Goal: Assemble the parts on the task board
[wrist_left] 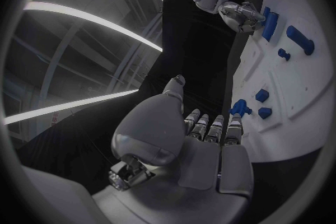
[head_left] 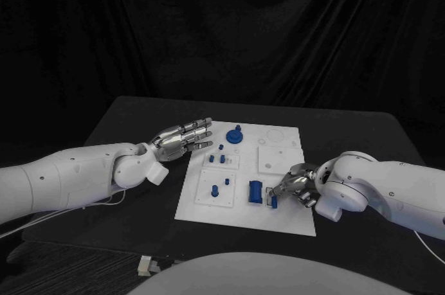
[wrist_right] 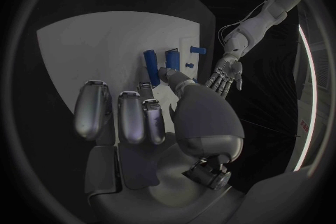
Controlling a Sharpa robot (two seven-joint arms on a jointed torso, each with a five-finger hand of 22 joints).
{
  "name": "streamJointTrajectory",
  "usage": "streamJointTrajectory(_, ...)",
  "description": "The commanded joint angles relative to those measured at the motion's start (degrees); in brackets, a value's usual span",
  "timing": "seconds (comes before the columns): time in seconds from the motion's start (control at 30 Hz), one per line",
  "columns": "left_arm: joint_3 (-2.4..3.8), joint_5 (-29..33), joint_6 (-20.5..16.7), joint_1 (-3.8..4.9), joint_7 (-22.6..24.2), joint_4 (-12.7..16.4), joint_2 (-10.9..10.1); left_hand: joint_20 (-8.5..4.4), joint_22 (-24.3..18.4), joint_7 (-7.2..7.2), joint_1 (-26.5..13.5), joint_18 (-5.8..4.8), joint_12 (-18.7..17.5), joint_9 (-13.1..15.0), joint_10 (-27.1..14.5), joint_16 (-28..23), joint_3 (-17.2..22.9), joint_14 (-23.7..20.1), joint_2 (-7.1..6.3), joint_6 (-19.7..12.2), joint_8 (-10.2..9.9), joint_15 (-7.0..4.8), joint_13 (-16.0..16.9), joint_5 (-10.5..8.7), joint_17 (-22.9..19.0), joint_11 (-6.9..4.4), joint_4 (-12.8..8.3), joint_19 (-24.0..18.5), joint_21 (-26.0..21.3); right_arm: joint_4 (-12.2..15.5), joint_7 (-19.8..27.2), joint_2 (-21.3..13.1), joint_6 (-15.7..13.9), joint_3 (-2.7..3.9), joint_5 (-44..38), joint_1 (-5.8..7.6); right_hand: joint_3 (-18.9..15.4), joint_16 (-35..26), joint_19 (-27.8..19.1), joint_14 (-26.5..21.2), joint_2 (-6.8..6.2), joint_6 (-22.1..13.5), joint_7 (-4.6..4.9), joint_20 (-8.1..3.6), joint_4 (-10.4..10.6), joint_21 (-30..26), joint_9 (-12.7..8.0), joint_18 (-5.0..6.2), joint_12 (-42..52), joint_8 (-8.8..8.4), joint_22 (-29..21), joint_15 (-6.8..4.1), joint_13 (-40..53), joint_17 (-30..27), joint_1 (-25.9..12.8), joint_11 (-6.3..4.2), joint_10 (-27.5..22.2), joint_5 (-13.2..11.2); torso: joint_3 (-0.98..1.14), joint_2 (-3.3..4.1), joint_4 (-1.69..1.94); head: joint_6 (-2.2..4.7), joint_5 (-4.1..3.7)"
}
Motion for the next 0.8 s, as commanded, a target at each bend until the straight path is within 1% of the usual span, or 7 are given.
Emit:
streamJointTrajectory(0.03, 0.06, 0.38, 0.93, -0.09, 0.46, 0.07, 0.11, 0.49, 0.04, 0.46, -0.16, 0.28, 0.16, 0.08, -0.03, -0.39, -0.15, 0.08, 0.45, 0.09, 0.26, 0.42, 0.05, 0.23, -0.05, 0.27, -0.35, -0.02, -0.03, -0.13, -0.60, 0.15, -0.52, 0.01, -1.43, -0.17, -0.64, 0.17, 1.20, 2.18, 0.72, -0.31, -0.08, 0.47, 0.04, -0.16, -0.03, 0.01, 0.20, 0.32, 9.76, 0.19, 15.09, -0.08, 0.17, 0.14, 6.02, -1.02, -0.01, -0.01, 0.00, 0.00, 0.01)
streamJointTrajectory(0.13, 0.06, 0.38, 0.96, -0.10, 0.41, 0.05, 0.12, 0.52, 0.04, 0.45, -0.19, 0.28, 0.14, 0.07, -0.04, -0.39, -0.14, 0.08, 0.49, 0.05, 0.25, 0.47, 0.04, 0.26, -0.05, 0.43, -0.41, -0.02, -0.03, -0.27, -0.55, 0.31, -0.60, 0.01, -1.50, -0.17, -0.92, 0.15, 1.19, 2.17, 0.81, -0.35, -0.14, 0.45, 0.14, -0.15, 0.00, 0.02, 0.20, 0.50, 9.76, 0.16, 15.09, -0.14, 0.19, 0.10, 6.02, -1.80, -0.03, -0.03, 0.00, 0.00, 0.01)
streamJointTrajectory(0.33, 0.06, 0.38, 1.01, -0.11, 0.32, 0.00, 0.17, 0.52, 0.04, 0.45, -0.19, 0.28, 0.14, 0.07, -0.04, -0.39, -0.14, 0.08, 0.49, 0.05, 0.25, 0.47, 0.04, 0.26, -0.05, 0.43, -0.41, -0.02, -0.03, -0.33, -0.48, 0.38, -1.20, 0.01, -1.55, -0.17, -1.18, 0.13, 1.13, 2.15, 0.88, -0.41, -0.15, 0.43, 0.30, -0.33, 0.04, 0.06, 0.20, 0.71, 9.70, 0.15, 15.09, -0.23, 0.12, 0.08, 6.02, -2.23, -0.01, 0.00, 0.02, 0.00, 0.03)
streamJointTrajectory(0.4, 0.06, 0.38, 1.03, -0.11, 0.24, -0.04, 0.20, 0.52, 0.04, 0.45, -0.19, 0.28, 0.14, 0.07, -0.04, -0.39, -0.14, 0.08, 0.49, 0.05, 0.25, 0.47, 0.04, 0.26, -0.05, 0.43, -0.41, -0.02, -0.03, -0.44, -0.47, 0.42, -1.52, 0.01, -1.55, -0.17, -1.94, 0.17, 1.13, 2.16, 0.98, -0.59, -0.19, 0.43, 1.06, -0.30, 0.07, 0.05, 0.20, 1.05, 9.70, 0.14, 15.09, -0.17, -0.58, 0.06, 6.02, -4.20, 0.00, 0.00, 0.01, 0.00, 0.08)
streamJointTrajectory(0.47, 0.06, 0.38, 1.08, -0.12, 0.12, -0.08, 0.23, 0.52, 0.04, 0.45, -0.19, 0.28, 0.14, 0.07, -0.04, -0.39, -0.14, 0.08, 0.49, 0.05, 0.25, 0.47, 0.04, 0.26, -0.05, 0.43, -0.41, -0.02, -0.03, -0.58, -0.49, 0.48, -1.68, 0.01, -1.56, -0.17, -2.35, 0.16, 1.13, 2.16, 1.09, -0.72, -0.21, 0.41, 1.55, -0.27, 0.06, 0.05, 0.20, 1.25, 9.70, 0.13, 15.09, -0.21, -0.96, 0.05, 6.02, -5.11, 0.00, -0.01, -0.01, 0.00, 0.04)
streamJointTrajectory(0.6, 0.06, 0.38, 1.16, -0.13, -0.10, -0.11, 0.28, 0.54, 0.05, 0.48, -0.22, 0.27, 0.12, 0.09, -0.05, -0.39, -0.11, 0.08, 0.55, 0.15, 0.28, 0.51, 0.03, 0.27, -0.05, 0.45, -0.43, -0.02, -0.02, -0.74, -0.55, 0.54, -1.76, 0.02, -1.57, -0.17, -2.66, 0.11, 1.09, 2.13, 1.43, -0.80, -0.23, 0.41, 2.28, -0.34, 0.01, 0.07, 0.20, 1.47, 9.68, 0.11, 15.09, -0.37, -1.54, 0.03, 6.02, -5.07, -0.01, 0.00, -0.01, 0.00, 0.04)
streamJointTrajectory(0.8, 0.06, 0.38, 1.26, -0.14, -0.33, -0.17, 0.34, 0.56, 0.05, 0.67, -0.25, 0.26, 0.12, 0.11, -0.06, -0.39, -0.09, 0.08, 0.61, 0.25, 0.32, 0.54, 0.03, 0.26, -0.05, 0.35, -0.46, -0.01, -0.02, -0.90, -0.59, 0.62, -1.91, 0.02, -1.57, -0.17, -2.81, 0.10, 1.02, 2.12, 1.62, -0.78, -0.27, 0.39, 2.69, -0.56, 0.00, 0.11, 0.20, 1.66, 9.61, 0.09, 15.09, -0.38, -1.84, 0.00, 6.02, -5.01, -0.02, -0.04, 0.00, 0.00, 0.02)
